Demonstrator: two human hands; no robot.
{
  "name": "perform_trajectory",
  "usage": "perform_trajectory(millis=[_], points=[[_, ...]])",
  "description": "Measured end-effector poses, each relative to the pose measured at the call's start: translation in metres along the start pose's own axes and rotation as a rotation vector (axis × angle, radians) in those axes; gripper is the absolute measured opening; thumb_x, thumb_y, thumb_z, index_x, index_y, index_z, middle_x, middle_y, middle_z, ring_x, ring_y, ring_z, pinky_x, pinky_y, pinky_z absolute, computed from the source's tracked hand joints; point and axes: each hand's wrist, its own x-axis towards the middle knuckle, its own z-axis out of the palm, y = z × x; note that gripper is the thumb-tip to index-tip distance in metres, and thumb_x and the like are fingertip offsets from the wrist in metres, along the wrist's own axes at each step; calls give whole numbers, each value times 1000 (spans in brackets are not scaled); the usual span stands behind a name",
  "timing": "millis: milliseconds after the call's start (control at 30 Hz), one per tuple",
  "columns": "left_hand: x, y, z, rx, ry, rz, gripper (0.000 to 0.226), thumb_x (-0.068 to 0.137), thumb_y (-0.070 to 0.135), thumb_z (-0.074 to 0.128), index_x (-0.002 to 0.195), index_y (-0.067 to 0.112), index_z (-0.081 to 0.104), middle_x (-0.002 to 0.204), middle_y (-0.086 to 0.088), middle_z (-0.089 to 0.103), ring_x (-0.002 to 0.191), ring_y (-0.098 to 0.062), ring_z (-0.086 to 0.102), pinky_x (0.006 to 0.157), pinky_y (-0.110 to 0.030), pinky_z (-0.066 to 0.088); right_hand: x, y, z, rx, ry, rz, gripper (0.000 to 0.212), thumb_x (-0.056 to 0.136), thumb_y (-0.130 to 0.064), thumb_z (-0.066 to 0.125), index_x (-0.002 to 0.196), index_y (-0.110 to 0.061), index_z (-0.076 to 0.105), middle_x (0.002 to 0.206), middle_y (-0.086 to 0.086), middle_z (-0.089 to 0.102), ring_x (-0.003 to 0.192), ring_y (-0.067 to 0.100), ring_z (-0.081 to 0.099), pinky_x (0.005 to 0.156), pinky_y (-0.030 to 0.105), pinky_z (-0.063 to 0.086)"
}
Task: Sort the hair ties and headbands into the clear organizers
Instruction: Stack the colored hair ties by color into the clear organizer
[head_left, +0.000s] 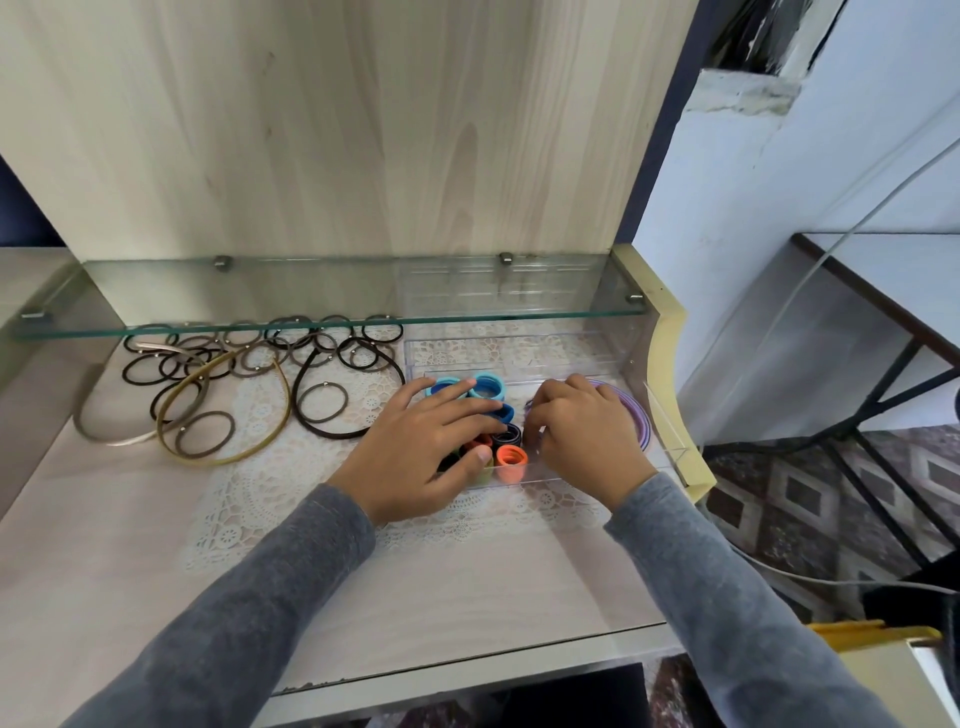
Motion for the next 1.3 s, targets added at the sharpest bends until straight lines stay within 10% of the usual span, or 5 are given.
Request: perform_trajectory(millis=[533, 833, 1300], points=[[-7, -2, 1, 1, 111, -78, 42, 101, 39, 31, 126, 31, 64, 141, 13, 56, 143, -14, 39, 116, -47, 24, 1, -8, -7, -30, -95, -17, 27, 93, -22, 50, 106, -29, 72, 113, -4, 61, 107, 22, 47, 83, 35, 34], [-8, 2, 1, -31, 99, -32, 43, 102, 40, 29, 124, 30, 65, 141, 15, 56, 141, -12, 41, 116, -45, 24, -8, 8, 8, 75, 66, 13, 10, 74, -12, 72, 71, -21, 75, 86, 0, 67, 83, 25, 56, 67, 32, 38], [-16, -1, 3, -41, 151, -93, 42, 100, 38, 33, 128, 29, 63, 142, 13, 55, 142, -13, 40, 116, -44, 25, -10, 2, 11, 129, 17, -59, 26, 74, -21, 50, 71, -21, 76, 91, -1, 67, 86, 26, 55, 68, 31, 31]])
